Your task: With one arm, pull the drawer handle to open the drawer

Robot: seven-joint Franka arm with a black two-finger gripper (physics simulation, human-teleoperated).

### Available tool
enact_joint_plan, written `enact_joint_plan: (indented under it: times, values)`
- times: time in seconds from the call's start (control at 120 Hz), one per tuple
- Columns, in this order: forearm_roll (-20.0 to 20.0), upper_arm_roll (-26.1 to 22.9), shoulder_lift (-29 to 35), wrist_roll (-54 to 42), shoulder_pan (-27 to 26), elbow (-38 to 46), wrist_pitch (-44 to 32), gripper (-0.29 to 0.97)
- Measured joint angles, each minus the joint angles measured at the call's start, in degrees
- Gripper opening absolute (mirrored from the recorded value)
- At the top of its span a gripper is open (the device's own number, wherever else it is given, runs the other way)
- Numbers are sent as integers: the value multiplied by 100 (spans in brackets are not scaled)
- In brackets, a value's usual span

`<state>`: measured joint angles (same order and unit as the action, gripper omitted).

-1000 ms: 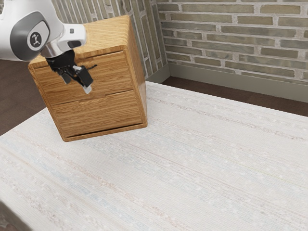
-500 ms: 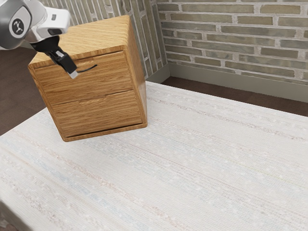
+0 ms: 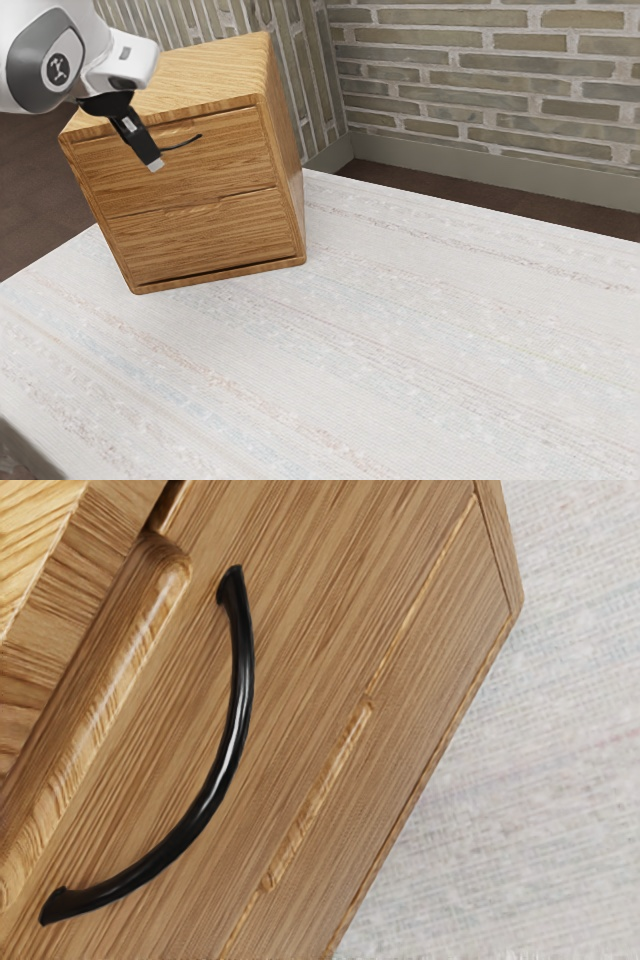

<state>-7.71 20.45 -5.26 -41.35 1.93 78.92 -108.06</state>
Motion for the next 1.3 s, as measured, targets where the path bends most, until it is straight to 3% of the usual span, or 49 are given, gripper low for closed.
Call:
enact_joint_plan:
  times: [0.508, 1.3]
  values:
    - [-214, -5, -124, -879, 111, 81, -382, 68]
    - [-5, -162, -426, -1227, 123, 336, -838, 68]
